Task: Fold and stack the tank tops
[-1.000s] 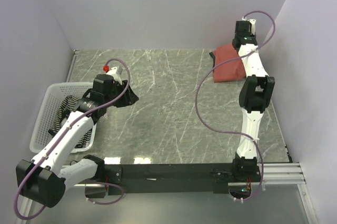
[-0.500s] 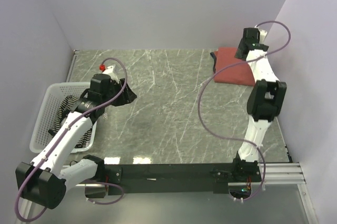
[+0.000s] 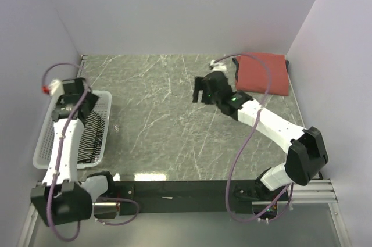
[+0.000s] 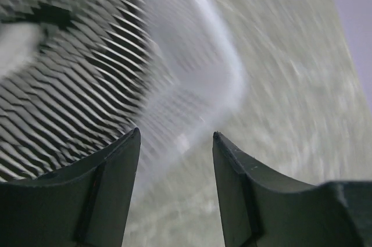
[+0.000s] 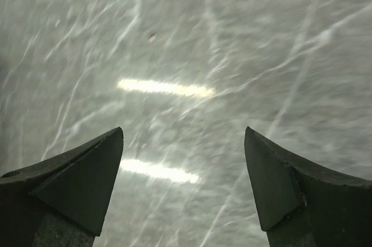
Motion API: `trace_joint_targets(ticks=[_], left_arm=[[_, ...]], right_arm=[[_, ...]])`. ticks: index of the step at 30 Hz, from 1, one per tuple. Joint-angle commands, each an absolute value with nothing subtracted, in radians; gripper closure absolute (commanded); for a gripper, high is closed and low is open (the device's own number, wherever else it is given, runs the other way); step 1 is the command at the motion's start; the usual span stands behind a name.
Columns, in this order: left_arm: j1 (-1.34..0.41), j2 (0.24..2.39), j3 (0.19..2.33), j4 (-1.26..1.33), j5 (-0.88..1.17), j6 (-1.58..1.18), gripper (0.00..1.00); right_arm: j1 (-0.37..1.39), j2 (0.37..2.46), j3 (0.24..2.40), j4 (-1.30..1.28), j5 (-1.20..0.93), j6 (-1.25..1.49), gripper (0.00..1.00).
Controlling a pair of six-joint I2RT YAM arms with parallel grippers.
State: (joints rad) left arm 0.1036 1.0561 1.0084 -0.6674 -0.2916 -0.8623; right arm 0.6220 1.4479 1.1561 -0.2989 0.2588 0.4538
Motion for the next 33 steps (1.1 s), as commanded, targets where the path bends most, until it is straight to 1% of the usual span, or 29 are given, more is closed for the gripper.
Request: trace_joint_targets(ticks=[1, 2, 5, 7, 8, 13, 16, 18, 19, 21, 22, 23, 25, 26, 27, 28, 32, 33], left_arm=[[0.271, 1.126, 0.977, -0.715, -0.339, -0.997, 0.42], [0.331, 1.152, 0.963, -0.688, -0.331, -1.002, 0.42], [0.406, 1.279, 0.931, -0.606, -0.289, -1.009, 0.41], [0.425, 1.375, 0.924, -0.539, -0.273, -1.002, 0.4], [0.443, 1.405, 0.922, -0.517, -0.231, -0.996, 0.4], [0.449, 1.54, 0.942, -0.462, -0.209, -1.0, 0.39], [0.449, 1.6, 0.96, -0.485, -0.232, -1.015, 0.41], [0.449, 1.64, 0.968, -0.506, -0.262, -1.029, 0.44], [0.451, 1.655, 0.972, -0.511, -0.264, -1.038, 0.46], [0.449, 1.696, 0.983, -0.521, -0.256, -1.045, 0.54], [0.449, 1.709, 0.985, -0.522, -0.252, -1.046, 0.6], [0.449, 1.718, 0.986, -0.52, -0.247, -1.045, 0.72], [0.451, 1.729, 0.994, -0.518, -0.229, -1.034, 0.81], [0.449, 1.726, 0.999, -0.515, -0.226, -1.029, 0.91], [0.449, 1.708, 1.006, -0.515, -0.222, -1.023, 0.97], [0.451, 1.694, 1.014, -0.529, -0.23, -1.019, 0.99], [0.449, 1.599, 1.08, -0.584, -0.248, -0.985, 0.99], [0.449, 1.541, 1.107, -0.592, -0.25, -0.977, 0.99]], right_arm=[[0.721, 1.469, 1.164, -0.248, 0.265, 0.489, 0.09], [0.733, 1.48, 1.169, -0.255, 0.259, 0.486, 0.09], [0.759, 1.499, 1.16, -0.252, 0.238, 0.485, 0.09], [0.768, 1.496, 1.152, -0.25, 0.235, 0.482, 0.09], [0.772, 1.494, 1.14, -0.247, 0.235, 0.483, 0.09], [0.779, 1.47, 1.089, -0.219, 0.23, 0.489, 0.09], [0.779, 1.471, 1.069, -0.206, 0.227, 0.497, 0.09], [0.781, 1.47, 1.063, -0.198, 0.213, 0.499, 0.09], [0.782, 1.471, 1.058, -0.193, 0.209, 0.502, 0.1], [0.784, 1.468, 1.054, -0.183, 0.193, 0.505, 0.1], [0.784, 1.468, 1.052, -0.181, 0.193, 0.506, 0.1], [0.785, 1.468, 1.049, -0.179, 0.192, 0.505, 0.11], [0.787, 1.463, 1.046, -0.181, 0.193, 0.503, 0.12], [0.785, 1.46, 1.046, -0.184, 0.195, 0.503, 0.12], [0.787, 1.453, 1.046, -0.186, 0.196, 0.502, 0.12], [0.787, 1.448, 1.045, -0.187, 0.198, 0.5, 0.12], [0.787, 1.421, 1.048, -0.192, 0.199, 0.496, 0.14], [0.787, 1.41, 1.051, -0.195, 0.198, 0.494, 0.14]])
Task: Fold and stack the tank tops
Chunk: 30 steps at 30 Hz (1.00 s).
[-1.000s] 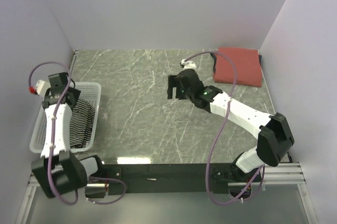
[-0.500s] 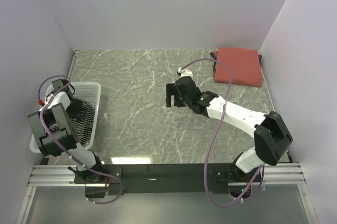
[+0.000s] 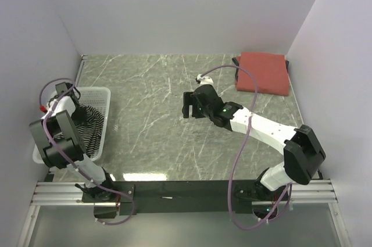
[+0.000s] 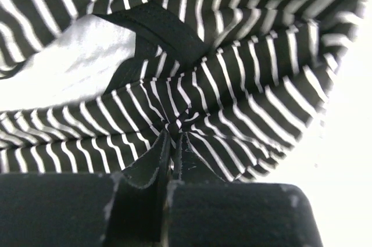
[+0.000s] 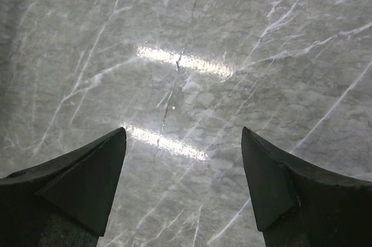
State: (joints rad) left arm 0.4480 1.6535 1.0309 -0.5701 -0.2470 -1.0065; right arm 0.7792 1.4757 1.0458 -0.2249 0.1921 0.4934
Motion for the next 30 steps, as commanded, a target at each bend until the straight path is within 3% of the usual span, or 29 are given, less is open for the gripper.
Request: trace_joint_targets(ticks=[1, 12, 18, 22, 25, 27, 28, 30], left_arm=[[0.451, 1.511, 1.123, -0.612, -0.252, -0.962, 1.0], [0.378, 1.169, 1.42, -0.56, -0.107, -0.841, 0.99], [-0.111, 1.23, 1.678, -0.572, -0.299, -0.804, 1.0], [-0.361, 1.233, 1.643, -0.526, -0.37, -0.836, 0.99], [-0.448, 1.221, 1.551, -0.465, -0.406, -0.845, 0.99], [-0.445, 1.259, 1.499, -0.448, -0.364, -0.864, 0.95], [-0.445, 1.285, 1.491, -0.442, -0.347, -0.865, 0.81], [-0.443, 1.377, 1.476, -0.414, -0.289, -0.859, 0.62]], right_arm=[[0.788, 1.407, 1.058, -0.198, 0.198, 0.492, 0.14], [0.788, 1.327, 1.16, -0.238, 0.247, 0.454, 0.15], [0.759, 1.235, 1.236, -0.31, 0.438, 0.434, 0.13], [0.706, 1.108, 1.168, -0.324, 0.494, 0.456, 0.13], [0.689, 0.999, 1.091, -0.307, 0.508, 0.465, 0.11], [0.681, 0.976, 1.066, -0.31, 0.509, 0.46, 0.1], [0.677, 0.977, 1.049, -0.316, 0.506, 0.462, 0.09], [0.672, 1.003, 1.025, -0.314, 0.476, 0.46, 0.08]])
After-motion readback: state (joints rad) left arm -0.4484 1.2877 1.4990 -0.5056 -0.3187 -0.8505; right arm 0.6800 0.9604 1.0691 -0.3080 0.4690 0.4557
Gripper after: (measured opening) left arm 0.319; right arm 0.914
